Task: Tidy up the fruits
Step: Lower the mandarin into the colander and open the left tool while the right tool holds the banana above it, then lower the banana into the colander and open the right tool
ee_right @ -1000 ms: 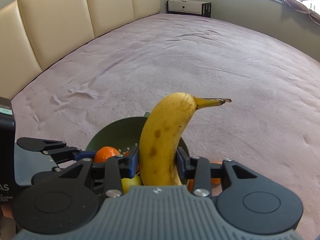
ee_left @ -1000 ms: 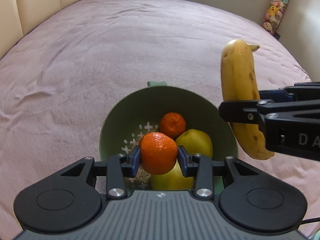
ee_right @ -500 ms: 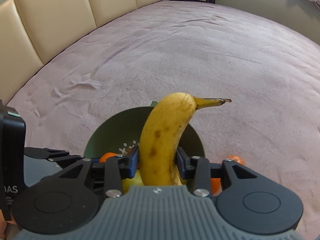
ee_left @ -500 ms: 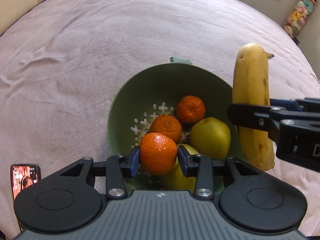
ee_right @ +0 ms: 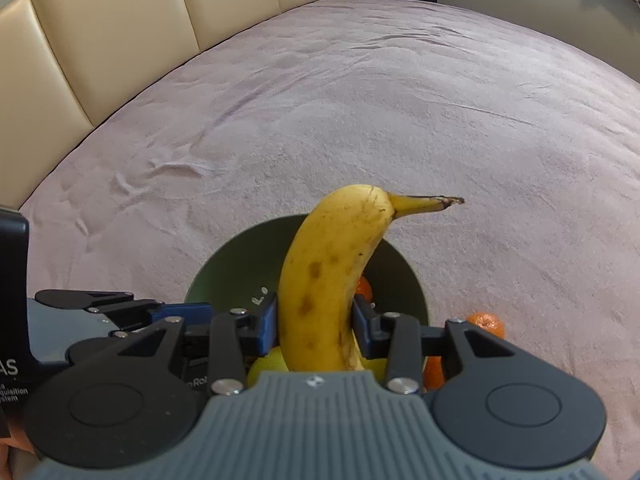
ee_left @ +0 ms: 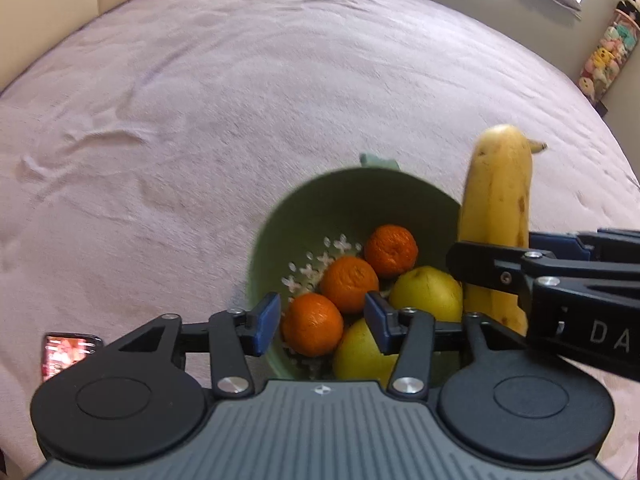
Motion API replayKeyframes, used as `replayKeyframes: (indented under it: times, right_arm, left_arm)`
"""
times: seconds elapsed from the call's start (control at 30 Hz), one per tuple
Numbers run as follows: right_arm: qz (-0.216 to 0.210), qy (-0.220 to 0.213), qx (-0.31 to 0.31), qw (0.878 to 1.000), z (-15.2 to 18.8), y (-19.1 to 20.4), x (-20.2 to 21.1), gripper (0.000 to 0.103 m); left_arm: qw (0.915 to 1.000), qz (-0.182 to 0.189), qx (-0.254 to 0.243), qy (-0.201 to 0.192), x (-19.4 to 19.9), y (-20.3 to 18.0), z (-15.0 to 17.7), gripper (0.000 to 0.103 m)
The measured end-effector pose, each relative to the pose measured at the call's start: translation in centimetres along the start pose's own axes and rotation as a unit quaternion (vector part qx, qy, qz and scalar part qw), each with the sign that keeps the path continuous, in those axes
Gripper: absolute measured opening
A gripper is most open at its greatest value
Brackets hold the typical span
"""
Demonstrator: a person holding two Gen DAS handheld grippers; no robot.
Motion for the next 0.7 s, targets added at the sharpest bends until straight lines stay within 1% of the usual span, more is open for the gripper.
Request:
replayKeyframes:
  times: [0.13, 0.23, 0.3, 0.43, 0.57, 0.7]
  right_arm:
    - [-0.025, 0.003, -0.027, 0.999, -0.4, -0.4, 0.7, 0.036]
    - [-0.051, 0.004, -0.046, 0.998, -0.7, -0.3, 1.1, 0.036]
    - [-0.061, 0.006, -0.05, 0.997, -0.9, -0.1, 1.3, 0.036]
    - [-0.061, 0.022, -0.05, 0.997, -0.9, 0.6, 1.1, 0.036]
    - [-0.077, 0.042, -0.063, 0.994, -0.6, 0.9, 0.3, 0.036]
    - [-0.072, 0.059, -0.047, 0.995, -0.4, 1.7, -0.8, 0.036]
  left_arm:
    - [0.9997, 0.0, 0.002, -0.024, 2.0, 0.3, -0.4, 0.063]
    - [0.9991, 0.0, 0.01, -0.04, 3.0, 0.7, -0.7, 0.065]
    - [0.9981, 0.004, 0.03, -0.054, 3.7, 1.5, -0.9, 0.066]
    - [0.994, 0.012, 0.081, -0.073, 4.8, 3.7, -1.4, 0.067]
    - [0.9924, 0.008, 0.107, -0.06, 4.0, 4.9, -1.5, 0.067]
    - [0.992, 0.016, 0.118, -0.043, 3.2, 5.3, -1.3, 0.067]
Point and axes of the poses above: each gripper's, at about its wrist camera, not at the fingertips, and x roughly against the way its jaws point, y to its left, z to its underside, the point moved 6 cm from there along -x, roughly the way its jaws point, and after that the axes turned 14 degrees about y, right-handed, at the moved point
